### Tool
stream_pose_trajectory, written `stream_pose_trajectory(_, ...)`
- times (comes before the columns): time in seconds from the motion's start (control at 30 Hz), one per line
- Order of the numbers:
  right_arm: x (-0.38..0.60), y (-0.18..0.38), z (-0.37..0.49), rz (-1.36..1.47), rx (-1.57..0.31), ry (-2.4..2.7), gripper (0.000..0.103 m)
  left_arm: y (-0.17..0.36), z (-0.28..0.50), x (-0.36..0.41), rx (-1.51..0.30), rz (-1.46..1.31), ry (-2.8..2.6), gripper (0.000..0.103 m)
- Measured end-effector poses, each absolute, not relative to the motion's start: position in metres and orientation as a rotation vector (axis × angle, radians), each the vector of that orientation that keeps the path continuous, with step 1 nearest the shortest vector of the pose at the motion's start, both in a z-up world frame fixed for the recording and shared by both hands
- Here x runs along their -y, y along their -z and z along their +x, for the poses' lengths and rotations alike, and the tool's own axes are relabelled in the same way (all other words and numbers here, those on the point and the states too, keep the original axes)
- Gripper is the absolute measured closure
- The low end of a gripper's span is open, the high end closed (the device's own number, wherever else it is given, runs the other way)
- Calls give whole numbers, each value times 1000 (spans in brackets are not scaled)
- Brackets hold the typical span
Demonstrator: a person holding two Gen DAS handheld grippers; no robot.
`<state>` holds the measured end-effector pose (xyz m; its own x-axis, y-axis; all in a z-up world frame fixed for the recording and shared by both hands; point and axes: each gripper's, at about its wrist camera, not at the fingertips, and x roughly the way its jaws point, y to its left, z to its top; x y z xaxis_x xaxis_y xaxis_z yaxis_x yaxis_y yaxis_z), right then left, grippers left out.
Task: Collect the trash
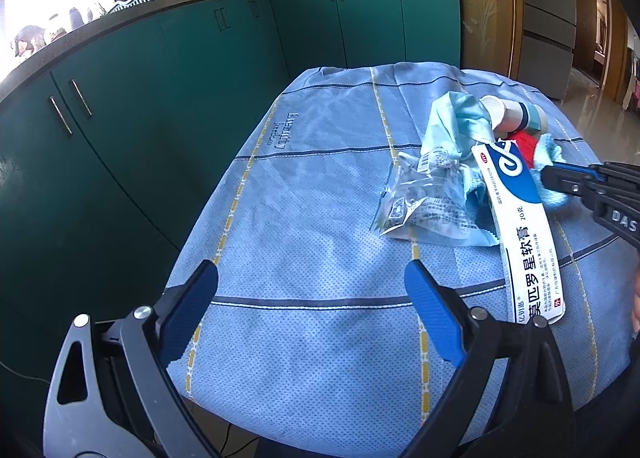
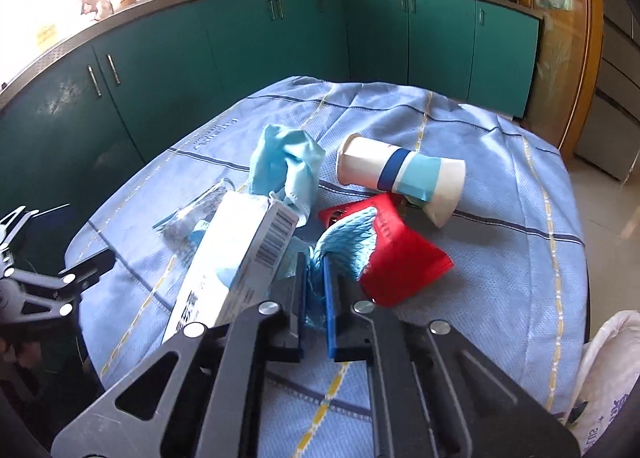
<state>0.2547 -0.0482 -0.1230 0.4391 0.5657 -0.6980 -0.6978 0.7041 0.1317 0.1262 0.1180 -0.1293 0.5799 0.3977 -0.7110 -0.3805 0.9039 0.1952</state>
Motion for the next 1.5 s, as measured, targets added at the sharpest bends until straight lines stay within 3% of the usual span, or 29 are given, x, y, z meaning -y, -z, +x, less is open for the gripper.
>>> stream_pose_trajectory(0.4, 132, 90, 258, -35, -706, -742, 97, 136, 128, -112, -847, 27, -439, 9)
stream_pose_trajectory(0.63, 153, 113, 274, -115, -788, -508, 95, 130, 126, -113, -811, -5, -425, 9)
stream_pose_trajectory(0.67, 152, 116, 275, -116, -797, -510, 90, 128, 124, -113, -794, -26, -411, 9)
stream_pose_trajectory(0.8, 145, 117, 269, -133, -773, -536, 54, 123, 124, -101, -771, -60, -324, 7)
stream_pose_trajectory(1.17, 86, 134, 265, -109, -838, -742, 51, 132, 128, -72, -792, 63, -273, 6)
stream_pose_trajectory(1.27, 77, 135, 260, -119, -848, -780, 53, 133, 128, -70, -798, 72, -268, 6)
stream_pose_trajectory(1.37, 73, 134, 254, -114, -849, -845, 88, 135, 129, -68, -803, 77, -262, 6)
stream_pose_trajectory(1.5, 85, 124, 249, -96, -829, -860, 96, 136, 130, -64, -805, 74, -247, 6)
